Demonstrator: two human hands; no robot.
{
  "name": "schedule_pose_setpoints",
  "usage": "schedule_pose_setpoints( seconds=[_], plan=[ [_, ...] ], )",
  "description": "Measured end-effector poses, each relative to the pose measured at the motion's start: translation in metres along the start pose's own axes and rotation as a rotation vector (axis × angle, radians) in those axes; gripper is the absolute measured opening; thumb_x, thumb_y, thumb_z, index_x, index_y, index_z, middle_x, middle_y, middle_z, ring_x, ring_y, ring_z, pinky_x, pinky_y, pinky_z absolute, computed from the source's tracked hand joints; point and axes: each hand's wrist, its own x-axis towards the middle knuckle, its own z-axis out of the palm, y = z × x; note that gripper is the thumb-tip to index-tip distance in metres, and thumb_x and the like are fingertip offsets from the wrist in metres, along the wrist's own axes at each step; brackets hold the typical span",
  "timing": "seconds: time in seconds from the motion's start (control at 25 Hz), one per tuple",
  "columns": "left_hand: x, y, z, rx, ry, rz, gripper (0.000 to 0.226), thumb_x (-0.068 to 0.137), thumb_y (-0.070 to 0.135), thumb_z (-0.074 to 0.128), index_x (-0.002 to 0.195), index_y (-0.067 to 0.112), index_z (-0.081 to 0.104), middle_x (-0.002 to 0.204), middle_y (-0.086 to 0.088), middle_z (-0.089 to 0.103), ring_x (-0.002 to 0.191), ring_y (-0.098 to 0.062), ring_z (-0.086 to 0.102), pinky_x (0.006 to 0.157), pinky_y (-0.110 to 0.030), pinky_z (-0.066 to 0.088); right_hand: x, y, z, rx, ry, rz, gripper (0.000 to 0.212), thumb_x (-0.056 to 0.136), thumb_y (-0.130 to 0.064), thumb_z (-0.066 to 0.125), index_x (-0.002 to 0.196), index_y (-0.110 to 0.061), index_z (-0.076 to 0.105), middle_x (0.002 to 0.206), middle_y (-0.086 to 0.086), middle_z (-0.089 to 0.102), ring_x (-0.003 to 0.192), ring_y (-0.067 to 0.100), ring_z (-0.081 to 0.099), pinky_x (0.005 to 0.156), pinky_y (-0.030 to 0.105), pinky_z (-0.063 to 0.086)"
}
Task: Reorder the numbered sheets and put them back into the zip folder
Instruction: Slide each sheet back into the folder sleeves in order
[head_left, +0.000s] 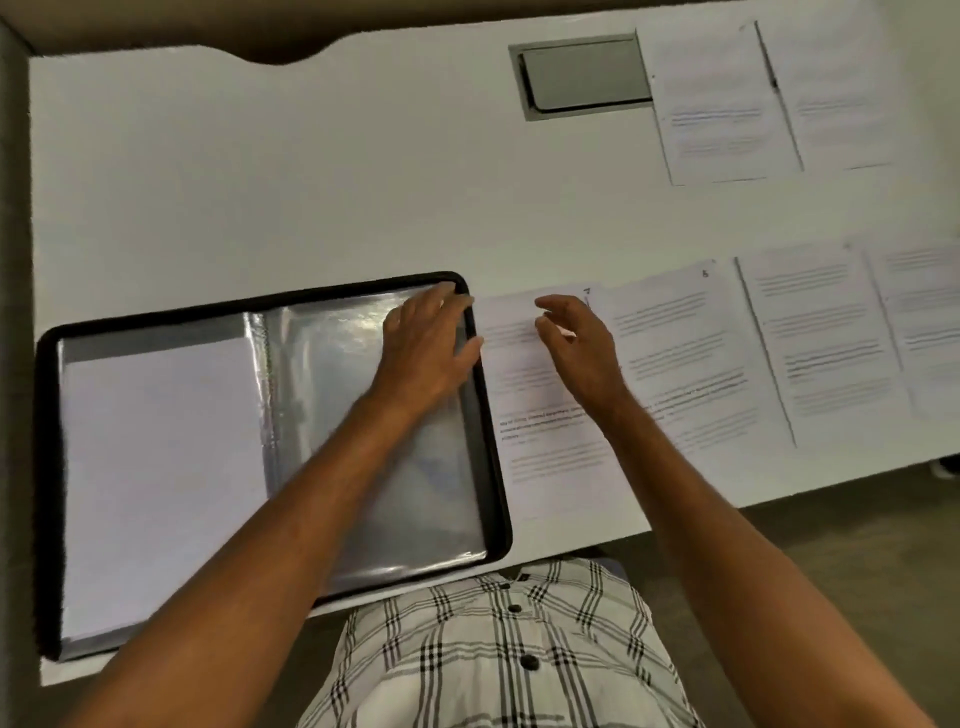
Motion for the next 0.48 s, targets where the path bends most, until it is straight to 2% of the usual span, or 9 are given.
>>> schedule_pose_setpoints(
  seconds=[0.12, 0.28, 0.36, 0.44, 0.48],
  plan=[
    [0.051, 0.058, 0.015, -0.009, -0.02, 0.05, 0.054, 0.099, 0.044, 0.06, 0.148, 0.023, 0.049, 0.162, -0.003, 0.036, 0.148, -0.024, 0.031, 0.12, -0.047, 0.021, 0.029, 0.029, -0.062, -0.039, 0.093, 0.003, 0.027, 0.104, -0.027, 0.061, 0.131, -0.028, 0.065, 0.134, -0.015, 0.065, 0.126, 0.002, 0.058, 0.11, 0.036, 0.05],
    [0.119, 0.132, 0.049, -0.062, -0.023, 0.057, 0.053, 0.1, 0.044, 0.059, 0.147, 0.023, 0.049, 0.161, -0.002, 0.036, 0.148, -0.023, 0.031, 0.12, -0.045, 0.021, 0.08, 0.063, -0.142, -0.094, 0.148, -0.011, 0.032, 0.104, -0.027, 0.06, 0.137, -0.026, 0.062, 0.145, -0.014, 0.058, 0.139, 0.008, 0.05, 0.118, 0.041, 0.043],
    [0.153, 0.164, 0.066, -0.064, -0.029, 0.035, 0.054, 0.099, 0.046, 0.058, 0.147, 0.024, 0.048, 0.161, -0.001, 0.037, 0.148, -0.024, 0.032, 0.12, -0.046, 0.024, 0.108, 0.076, -0.176, -0.108, 0.16, -0.025, 0.033, 0.104, -0.024, 0.06, 0.137, -0.026, 0.062, 0.146, -0.015, 0.057, 0.139, 0.007, 0.048, 0.119, 0.029, 0.04],
    [0.183, 0.191, 0.081, -0.075, -0.04, 0.001, 0.056, 0.099, 0.047, 0.058, 0.148, 0.024, 0.046, 0.161, -0.002, 0.037, 0.148, -0.024, 0.033, 0.12, -0.046, 0.026, 0.135, 0.084, -0.205, -0.138, 0.16, -0.038, 0.034, 0.105, -0.023, 0.061, 0.138, -0.024, 0.061, 0.149, -0.01, 0.056, 0.141, 0.01, 0.046, 0.112, 0.005, 0.029],
    [0.199, 0.204, 0.088, -0.084, -0.046, -0.02, 0.057, 0.099, 0.048, 0.058, 0.149, 0.023, 0.045, 0.161, -0.002, 0.037, 0.148, -0.025, 0.033, 0.12, -0.046, 0.027, 0.15, 0.088, -0.219, -0.154, 0.158, -0.04, 0.035, 0.105, -0.023, 0.06, 0.14, -0.023, 0.061, 0.151, -0.008, 0.055, 0.142, 0.012, 0.045, 0.107, -0.002, 0.023]
  ],
)
